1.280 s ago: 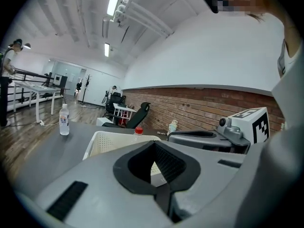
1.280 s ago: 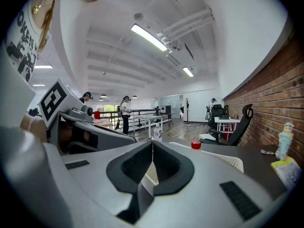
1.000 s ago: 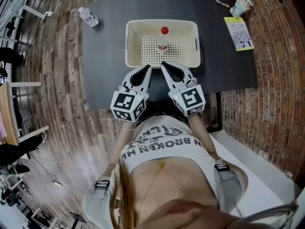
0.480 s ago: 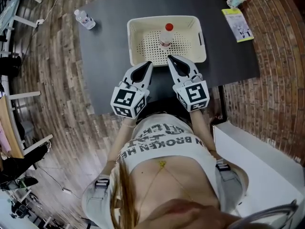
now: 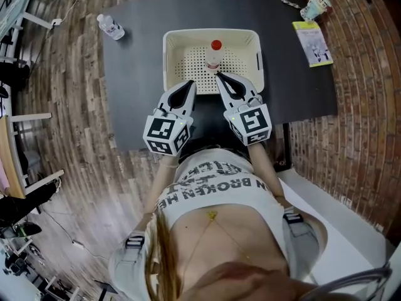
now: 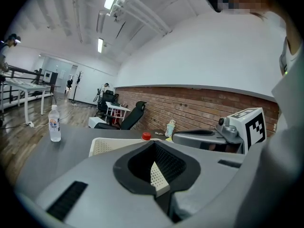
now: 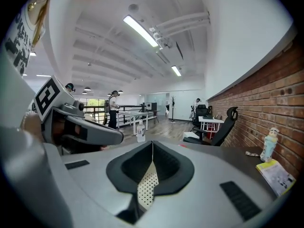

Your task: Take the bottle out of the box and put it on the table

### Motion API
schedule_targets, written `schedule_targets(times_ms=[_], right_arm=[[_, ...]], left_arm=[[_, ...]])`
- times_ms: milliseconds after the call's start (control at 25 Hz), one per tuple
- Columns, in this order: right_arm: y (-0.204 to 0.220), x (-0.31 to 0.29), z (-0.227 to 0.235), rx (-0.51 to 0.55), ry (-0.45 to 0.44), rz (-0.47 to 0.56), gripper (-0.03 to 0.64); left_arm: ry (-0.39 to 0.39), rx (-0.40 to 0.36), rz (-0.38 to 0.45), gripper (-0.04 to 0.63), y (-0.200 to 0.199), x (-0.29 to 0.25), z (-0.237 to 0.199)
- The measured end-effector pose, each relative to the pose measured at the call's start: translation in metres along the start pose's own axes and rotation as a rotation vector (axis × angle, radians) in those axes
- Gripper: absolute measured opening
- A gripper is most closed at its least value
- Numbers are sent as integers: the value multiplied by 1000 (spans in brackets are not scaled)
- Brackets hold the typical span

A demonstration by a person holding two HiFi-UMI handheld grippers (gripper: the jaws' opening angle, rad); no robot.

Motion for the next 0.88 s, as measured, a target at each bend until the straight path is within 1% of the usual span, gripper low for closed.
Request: schedule_targets(times_ms=[200,520,760,880], right_arm=[[10,-3,14,-3,-26,-17,9],[24,-18,27,-1,-61,-44,11],[37,-30,40,-2,-60,-69,11],[43,-36,45,-3,-44,-85,11]], left_arm=[[-23,9,2,5,1,-10,10],[-75,30,-4,5,6,-10,10],[-119,47,-7,5,13,-4,9],[-136,62,-9,5,17,1,6]])
Point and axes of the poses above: the fingertips, and each gripper's own axes: x backward along the fingers, z to its right, y out of its underside, the point moved 4 cm from there along x, backward along the fingers, and after that the axes turned 8 degrees about x, right-handed, at the moved point
